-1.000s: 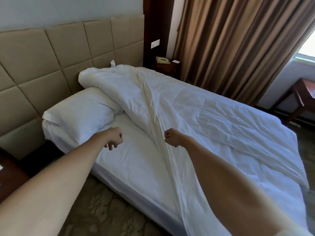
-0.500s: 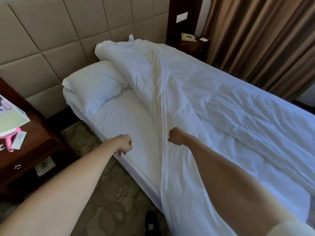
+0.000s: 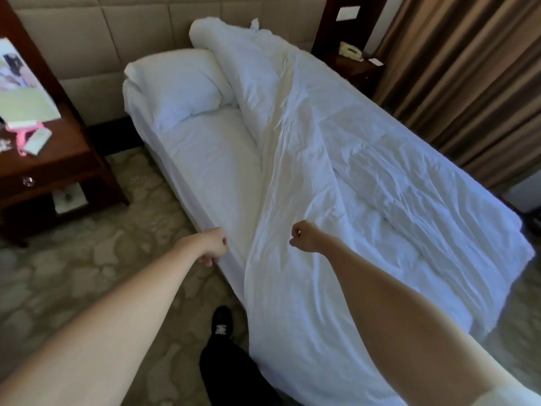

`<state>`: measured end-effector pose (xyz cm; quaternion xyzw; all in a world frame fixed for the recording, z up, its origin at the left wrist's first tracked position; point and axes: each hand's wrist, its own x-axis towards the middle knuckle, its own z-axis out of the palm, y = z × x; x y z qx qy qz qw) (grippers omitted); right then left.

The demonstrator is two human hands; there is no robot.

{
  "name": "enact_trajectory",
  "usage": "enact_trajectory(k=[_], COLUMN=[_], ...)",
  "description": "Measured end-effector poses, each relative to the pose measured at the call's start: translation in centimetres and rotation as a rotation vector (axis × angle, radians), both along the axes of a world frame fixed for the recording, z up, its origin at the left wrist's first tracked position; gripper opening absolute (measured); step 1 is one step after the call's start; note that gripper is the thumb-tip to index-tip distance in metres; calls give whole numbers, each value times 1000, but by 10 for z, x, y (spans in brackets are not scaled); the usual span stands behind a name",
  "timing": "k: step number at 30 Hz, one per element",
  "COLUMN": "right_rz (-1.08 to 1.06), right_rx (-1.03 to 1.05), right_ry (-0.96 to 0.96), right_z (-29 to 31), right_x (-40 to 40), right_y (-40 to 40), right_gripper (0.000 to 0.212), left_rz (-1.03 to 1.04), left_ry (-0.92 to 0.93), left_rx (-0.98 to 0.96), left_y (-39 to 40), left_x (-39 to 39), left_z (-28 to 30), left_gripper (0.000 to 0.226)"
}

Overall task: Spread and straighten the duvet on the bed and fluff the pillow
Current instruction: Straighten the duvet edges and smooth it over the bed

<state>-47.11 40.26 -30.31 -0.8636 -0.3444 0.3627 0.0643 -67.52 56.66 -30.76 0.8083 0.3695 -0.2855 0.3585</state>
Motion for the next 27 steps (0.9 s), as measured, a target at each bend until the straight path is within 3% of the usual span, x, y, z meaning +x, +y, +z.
enact_trajectory(k=[10,12,16,23,27], right_rz=[105,138,236,174,56], right_rx=[-155,-250,-427,-392,-337], right_ry=[33,59,107,157,180], right_z=[-76,-101,-148,-229,-276], right_x=[-64,-69,-72,-78,-77], right_y=[-82,-90,-100,-104,-113], right_gripper=[6,23,63,79,88], left_rz=[67,132,247,224,174], left_ry=[13,-40,-81,-57,-96], left_rx=[-127,-147,-256,-288,-115], left_y=[-138,-153,-180,-209,-216], left_x=[-58,-65,-75,-63,-47], left_z=[-84,-106,-171,-271,-317], left_gripper=[13,21,65,87,94])
